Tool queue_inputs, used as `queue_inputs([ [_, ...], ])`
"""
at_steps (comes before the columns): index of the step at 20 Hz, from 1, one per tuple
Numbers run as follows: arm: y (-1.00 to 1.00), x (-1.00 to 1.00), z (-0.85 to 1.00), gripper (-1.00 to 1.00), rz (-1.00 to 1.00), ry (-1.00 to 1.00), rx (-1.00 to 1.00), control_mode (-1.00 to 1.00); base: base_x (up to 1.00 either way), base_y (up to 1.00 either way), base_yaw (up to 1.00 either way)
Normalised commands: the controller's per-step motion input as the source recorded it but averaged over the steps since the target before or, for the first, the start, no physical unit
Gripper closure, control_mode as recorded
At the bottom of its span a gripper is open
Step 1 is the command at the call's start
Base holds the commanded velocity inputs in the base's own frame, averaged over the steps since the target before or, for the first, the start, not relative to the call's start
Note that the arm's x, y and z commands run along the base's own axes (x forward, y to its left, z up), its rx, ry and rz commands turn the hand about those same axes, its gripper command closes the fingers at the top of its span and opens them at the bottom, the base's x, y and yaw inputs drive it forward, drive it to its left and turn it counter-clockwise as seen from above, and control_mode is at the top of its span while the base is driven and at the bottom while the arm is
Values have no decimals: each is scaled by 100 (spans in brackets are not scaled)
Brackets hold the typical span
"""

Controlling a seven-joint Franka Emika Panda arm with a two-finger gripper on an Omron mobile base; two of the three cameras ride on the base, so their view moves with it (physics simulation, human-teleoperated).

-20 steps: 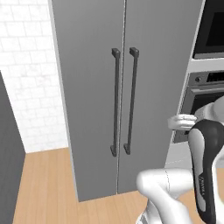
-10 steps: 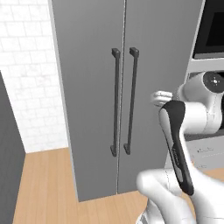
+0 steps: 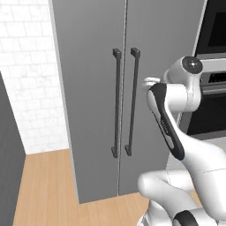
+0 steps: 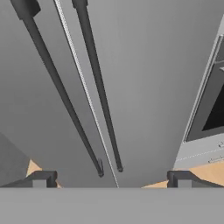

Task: Grab a lemon wedge from the fridge and one ice cube from the ice bowl, and put them in the glass of lemonade.

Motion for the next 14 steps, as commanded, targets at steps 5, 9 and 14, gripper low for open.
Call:
queue_inputs([
  [5, 10, 82, -31, -100, 2, -8, 0, -100, 0, 0, 0],
  [9, 4, 100, -1, -100, 0, 7, -2, -100, 0, 0, 0],
  [14, 0, 27, 50, -100, 0, 10, -1, -100, 0, 0, 0],
])
